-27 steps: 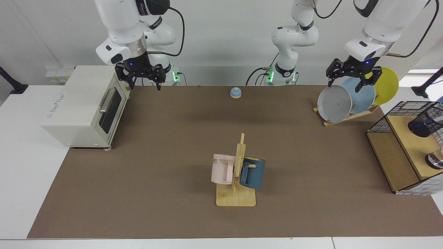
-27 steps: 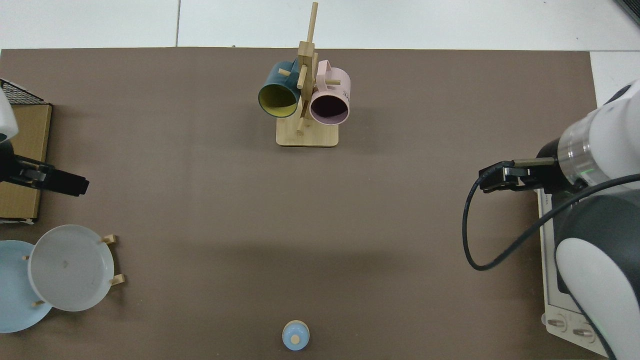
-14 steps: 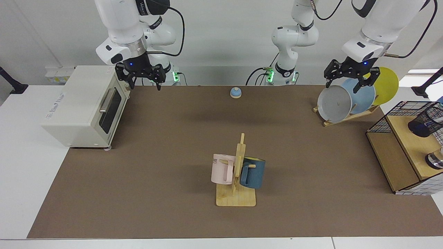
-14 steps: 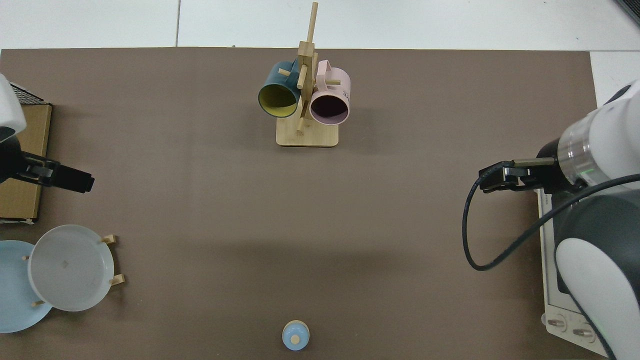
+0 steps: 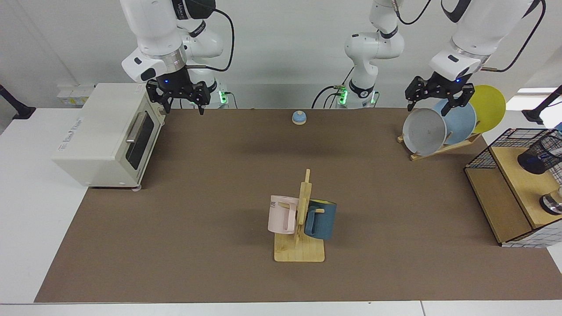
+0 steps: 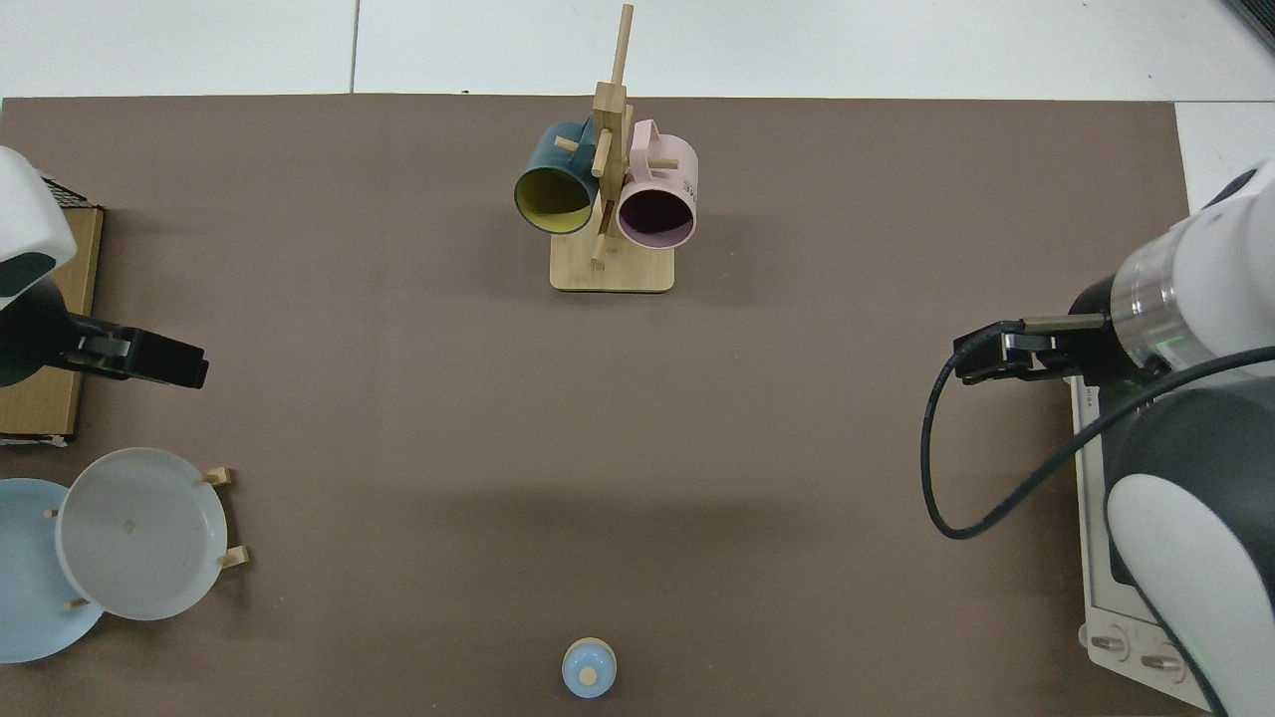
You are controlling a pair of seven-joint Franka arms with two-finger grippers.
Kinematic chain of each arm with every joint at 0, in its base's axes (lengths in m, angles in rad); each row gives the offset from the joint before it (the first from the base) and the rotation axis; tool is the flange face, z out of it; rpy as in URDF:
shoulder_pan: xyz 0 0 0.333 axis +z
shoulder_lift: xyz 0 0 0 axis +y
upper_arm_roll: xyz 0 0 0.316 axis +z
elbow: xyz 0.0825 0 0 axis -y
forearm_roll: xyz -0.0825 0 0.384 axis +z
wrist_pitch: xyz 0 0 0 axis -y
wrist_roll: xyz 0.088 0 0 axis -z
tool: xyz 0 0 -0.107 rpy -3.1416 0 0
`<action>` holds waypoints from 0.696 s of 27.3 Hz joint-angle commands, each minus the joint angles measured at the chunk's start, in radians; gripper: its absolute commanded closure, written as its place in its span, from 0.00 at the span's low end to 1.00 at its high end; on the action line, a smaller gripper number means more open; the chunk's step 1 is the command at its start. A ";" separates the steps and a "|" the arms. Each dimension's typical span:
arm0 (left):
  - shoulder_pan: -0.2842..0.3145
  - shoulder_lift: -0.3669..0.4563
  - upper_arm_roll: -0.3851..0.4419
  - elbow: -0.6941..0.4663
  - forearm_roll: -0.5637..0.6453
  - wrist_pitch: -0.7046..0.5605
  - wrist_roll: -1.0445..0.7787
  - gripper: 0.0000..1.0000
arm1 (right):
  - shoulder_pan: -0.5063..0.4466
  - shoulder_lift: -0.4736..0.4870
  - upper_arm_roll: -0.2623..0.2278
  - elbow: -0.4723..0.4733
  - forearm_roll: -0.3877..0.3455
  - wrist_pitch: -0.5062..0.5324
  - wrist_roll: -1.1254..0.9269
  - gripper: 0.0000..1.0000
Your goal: Put markers into pen holder
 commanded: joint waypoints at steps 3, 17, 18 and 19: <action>-0.006 -0.029 -0.005 -0.036 -0.013 0.008 -0.023 0.00 | -0.021 -0.016 0.011 -0.018 0.006 0.012 -0.022 0.00; -0.004 -0.029 -0.012 -0.036 -0.013 0.002 -0.020 0.00 | -0.021 -0.016 0.011 -0.018 0.008 0.012 -0.022 0.00; -0.004 -0.031 -0.012 -0.037 -0.013 0.002 -0.020 0.00 | -0.021 -0.016 0.011 -0.018 0.008 0.012 -0.021 0.00; -0.004 -0.029 -0.012 -0.037 -0.013 0.002 -0.018 0.00 | -0.021 -0.016 0.011 -0.018 0.008 0.012 -0.022 0.00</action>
